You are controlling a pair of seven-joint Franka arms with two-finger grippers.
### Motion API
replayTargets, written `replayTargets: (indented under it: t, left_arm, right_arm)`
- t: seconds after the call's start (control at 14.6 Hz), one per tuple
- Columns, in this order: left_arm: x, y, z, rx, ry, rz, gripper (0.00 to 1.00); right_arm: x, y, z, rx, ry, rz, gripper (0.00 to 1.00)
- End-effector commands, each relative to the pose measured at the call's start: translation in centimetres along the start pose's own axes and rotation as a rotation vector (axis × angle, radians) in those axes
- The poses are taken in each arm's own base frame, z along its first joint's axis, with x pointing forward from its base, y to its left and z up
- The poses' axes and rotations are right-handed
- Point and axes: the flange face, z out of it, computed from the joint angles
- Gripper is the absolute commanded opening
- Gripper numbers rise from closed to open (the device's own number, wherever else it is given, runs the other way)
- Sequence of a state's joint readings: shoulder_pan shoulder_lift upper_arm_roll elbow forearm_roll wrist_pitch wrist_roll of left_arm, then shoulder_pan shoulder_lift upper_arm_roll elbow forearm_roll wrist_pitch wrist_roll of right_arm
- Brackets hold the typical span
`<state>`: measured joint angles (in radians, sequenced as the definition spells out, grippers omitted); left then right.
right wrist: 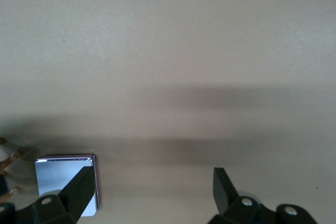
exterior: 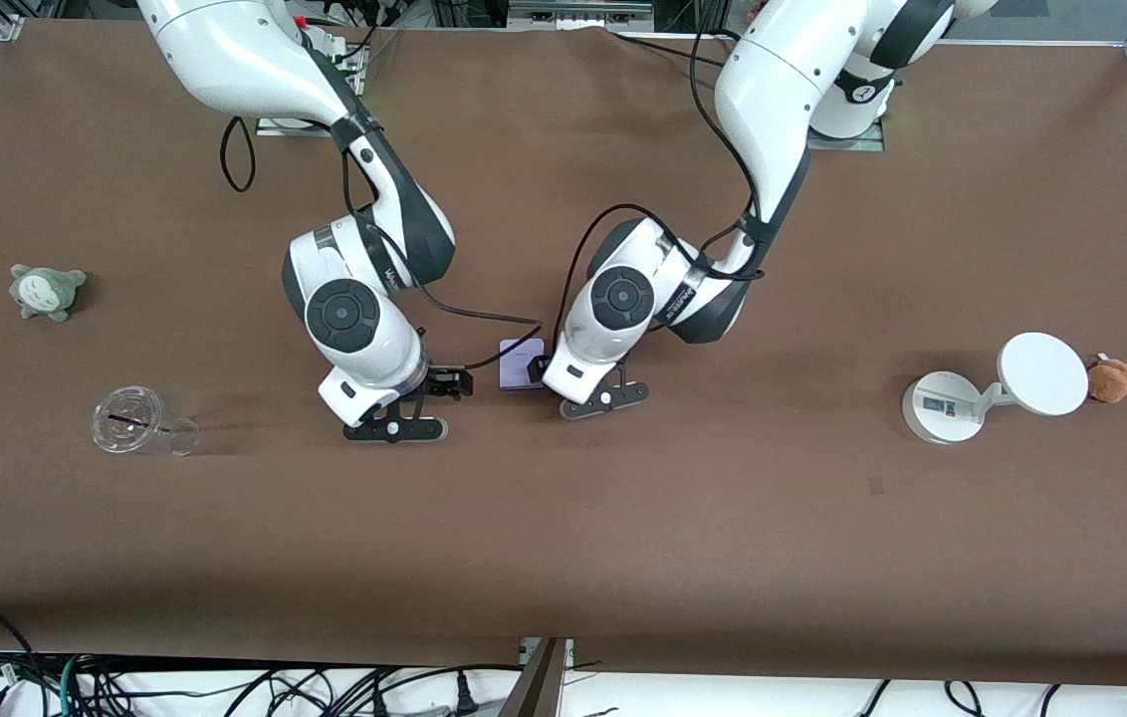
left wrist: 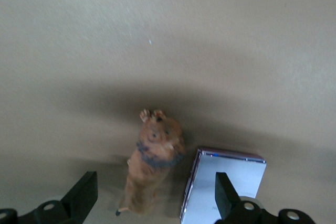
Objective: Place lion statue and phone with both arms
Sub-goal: 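Grasp the lion statue with the left gripper while the right gripper lowers, then carry the lion toward the lamp while the right gripper grasps the phone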
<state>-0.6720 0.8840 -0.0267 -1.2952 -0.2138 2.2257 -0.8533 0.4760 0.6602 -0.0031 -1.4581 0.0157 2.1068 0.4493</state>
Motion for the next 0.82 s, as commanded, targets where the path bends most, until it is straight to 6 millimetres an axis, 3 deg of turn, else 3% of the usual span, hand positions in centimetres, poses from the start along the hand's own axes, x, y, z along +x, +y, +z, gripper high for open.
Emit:
replayTargets:
  t: [0.0,0.07,0.27,0.34,0.41,0.48,0.62,0.75]
  left_arm:
    - [0.1,0.4,-0.1,0.005,0.012,0.044,0.70]
    - [0.2,0.3,-0.4,0.003,0.012,0.065,0.58]
    - [0.4,0.0,0.2,0.011,0.008,0.105,0.52]
    - [0.4,0.0,0.2,0.012,0.009,0.108,0.37]
    - [0.4,-0.2,0.5,0.016,0.005,0.107,0.29]
    - [0.4,-0.2,0.4,0.016,0.005,0.106,0.03]
    - [0.5,-0.4,0.2,0.023,-0.002,0.100,0.00]
    - [2.0,-1.5,-1.7,0.050,-0.006,0.076,0.00]
  right_arm:
    - [-0.5,-1.3,0.4,0.017,0.018,0.040,1.00]
    - [-0.8,-1.8,0.6,0.014,0.016,0.043,1.00]
    - [-0.9,-2.1,1.0,0.015,0.015,0.042,1.00]
    - [-0.8,-2.2,1.0,0.017,0.019,0.042,1.00]
    - [-0.8,-2.2,1.0,0.017,0.019,0.042,1.00]
    - [-0.8,-2.1,1.0,0.018,0.020,0.044,1.00]
    - [-0.9,-2.2,1.7,0.013,0.012,0.042,1.00]
    - [-1.4,-3.1,2.0,0.011,0.008,0.064,1.00]
